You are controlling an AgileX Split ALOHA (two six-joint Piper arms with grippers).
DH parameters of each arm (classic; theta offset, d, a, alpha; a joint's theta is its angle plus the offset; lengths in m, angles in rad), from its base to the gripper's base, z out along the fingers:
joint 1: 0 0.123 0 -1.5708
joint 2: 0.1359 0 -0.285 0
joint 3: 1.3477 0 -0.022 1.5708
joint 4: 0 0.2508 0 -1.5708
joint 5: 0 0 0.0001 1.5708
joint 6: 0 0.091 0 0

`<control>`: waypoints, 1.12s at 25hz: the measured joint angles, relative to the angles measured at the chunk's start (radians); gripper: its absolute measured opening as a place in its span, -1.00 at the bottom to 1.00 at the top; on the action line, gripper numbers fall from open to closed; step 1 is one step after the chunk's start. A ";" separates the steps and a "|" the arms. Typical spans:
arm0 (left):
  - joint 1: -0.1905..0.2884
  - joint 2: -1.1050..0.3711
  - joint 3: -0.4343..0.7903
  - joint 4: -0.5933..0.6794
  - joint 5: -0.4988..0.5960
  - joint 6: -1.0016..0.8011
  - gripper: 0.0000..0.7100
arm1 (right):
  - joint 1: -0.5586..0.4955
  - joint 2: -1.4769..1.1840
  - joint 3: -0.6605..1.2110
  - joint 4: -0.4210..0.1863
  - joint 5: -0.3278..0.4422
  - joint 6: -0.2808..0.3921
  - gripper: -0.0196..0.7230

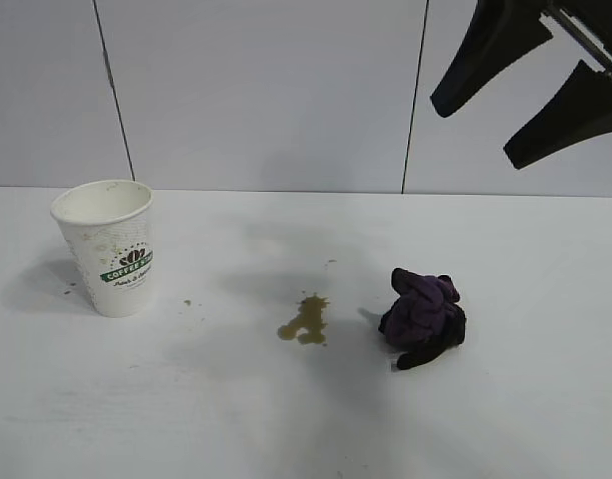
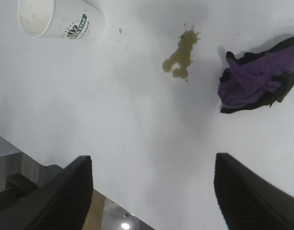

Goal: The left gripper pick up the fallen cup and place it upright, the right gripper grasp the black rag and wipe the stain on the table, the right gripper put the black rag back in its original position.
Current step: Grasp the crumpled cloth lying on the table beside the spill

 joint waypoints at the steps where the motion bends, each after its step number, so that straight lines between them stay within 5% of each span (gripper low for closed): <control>1: -0.006 0.000 0.020 0.010 -0.002 -0.011 0.96 | 0.000 0.000 0.000 -0.016 0.006 -0.001 0.37; 11: -0.096 0.000 0.039 0.108 -0.018 -0.158 0.96 | 0.000 0.102 0.000 -0.205 -0.040 0.000 0.37; 28: -0.136 0.000 0.039 0.110 -0.018 -0.158 0.96 | 0.046 0.448 -0.085 -0.224 -0.252 0.028 0.37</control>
